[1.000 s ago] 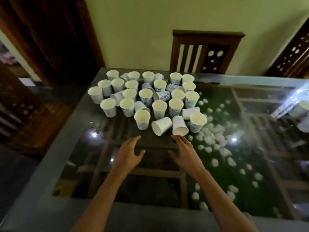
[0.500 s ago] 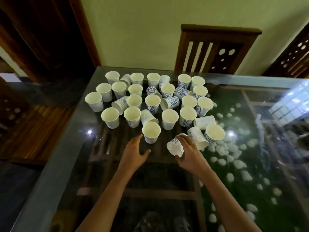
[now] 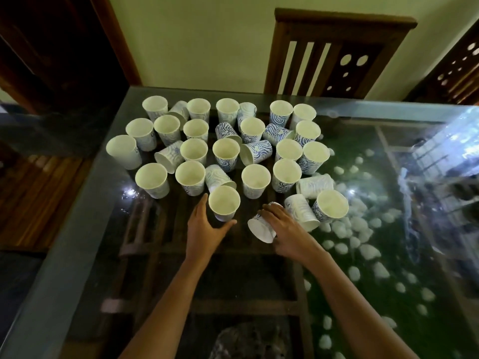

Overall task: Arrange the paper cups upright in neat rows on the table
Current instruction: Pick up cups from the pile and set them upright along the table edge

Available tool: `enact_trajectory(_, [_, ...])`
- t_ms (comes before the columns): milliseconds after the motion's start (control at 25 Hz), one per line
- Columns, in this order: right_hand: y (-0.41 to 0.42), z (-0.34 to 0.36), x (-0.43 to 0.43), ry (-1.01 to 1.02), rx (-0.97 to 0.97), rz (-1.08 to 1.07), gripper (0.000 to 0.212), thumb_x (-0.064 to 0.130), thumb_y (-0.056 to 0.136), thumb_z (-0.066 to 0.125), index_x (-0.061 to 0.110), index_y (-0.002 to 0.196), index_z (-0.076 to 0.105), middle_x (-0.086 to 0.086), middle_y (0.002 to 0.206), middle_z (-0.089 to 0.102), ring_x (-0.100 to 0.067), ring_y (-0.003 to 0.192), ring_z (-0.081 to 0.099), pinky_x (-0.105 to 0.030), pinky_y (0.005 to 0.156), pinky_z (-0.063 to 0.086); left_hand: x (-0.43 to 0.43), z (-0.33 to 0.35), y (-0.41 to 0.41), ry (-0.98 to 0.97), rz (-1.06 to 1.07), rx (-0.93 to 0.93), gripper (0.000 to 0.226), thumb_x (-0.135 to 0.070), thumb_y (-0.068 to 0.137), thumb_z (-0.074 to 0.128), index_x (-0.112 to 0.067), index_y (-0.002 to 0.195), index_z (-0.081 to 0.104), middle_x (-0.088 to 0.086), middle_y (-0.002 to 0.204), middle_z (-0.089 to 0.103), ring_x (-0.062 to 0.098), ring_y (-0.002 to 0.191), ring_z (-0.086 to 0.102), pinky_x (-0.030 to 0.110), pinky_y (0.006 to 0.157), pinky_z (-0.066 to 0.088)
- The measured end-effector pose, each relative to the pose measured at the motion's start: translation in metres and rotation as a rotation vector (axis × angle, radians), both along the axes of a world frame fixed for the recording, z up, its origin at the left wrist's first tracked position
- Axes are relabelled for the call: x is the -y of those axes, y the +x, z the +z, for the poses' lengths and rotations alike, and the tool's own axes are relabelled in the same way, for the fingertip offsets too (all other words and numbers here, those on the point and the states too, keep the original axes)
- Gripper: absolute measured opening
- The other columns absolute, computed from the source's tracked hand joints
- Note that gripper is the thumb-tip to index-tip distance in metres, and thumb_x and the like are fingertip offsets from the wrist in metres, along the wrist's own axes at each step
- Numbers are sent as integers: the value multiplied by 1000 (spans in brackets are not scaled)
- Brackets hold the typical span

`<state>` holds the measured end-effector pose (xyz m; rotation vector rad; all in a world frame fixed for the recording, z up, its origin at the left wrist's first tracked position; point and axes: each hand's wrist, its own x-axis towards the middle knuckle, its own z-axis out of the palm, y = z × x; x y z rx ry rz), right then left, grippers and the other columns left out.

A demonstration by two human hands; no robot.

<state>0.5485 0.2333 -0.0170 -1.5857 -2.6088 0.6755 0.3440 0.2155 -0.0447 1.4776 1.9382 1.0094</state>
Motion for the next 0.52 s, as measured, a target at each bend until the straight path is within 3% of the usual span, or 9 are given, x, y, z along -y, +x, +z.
enact_trajectory(200, [-2, -9, -12, 109, 48, 93, 72, 13, 81, 68, 17, 143, 31, -7, 150, 30, -24, 141, 21, -38, 117, 19, -6, -3, 9, 70, 75, 61, 81, -26, 58, 87, -4, 127, 50, 11, 128, 56, 22, 121, 50, 26, 97, 38])
enact_trajectory(360, [-6, -17, -12, 189, 52, 131, 75, 19, 78, 71, 20, 142, 34, -8, 148, 35, -26, 139, 26, -40, 114, 20, -5, -2, 13, 62, 126, 84, 71, -26, 61, 85, -6, 121, 52, 11, 122, 59, 22, 113, 55, 25, 90, 42])
enact_trajectory(520, [-4, -15, -3, 184, -165, 1, 81, 29, 68, 81, 17, 138, 41, -7, 140, 46, -25, 130, 41, -43, 110, 34, 2, -4, 6, 78, 123, 102, 70, -25, 63, 84, -7, 123, 51, 11, 124, 58, 23, 115, 54, 29, 92, 43])
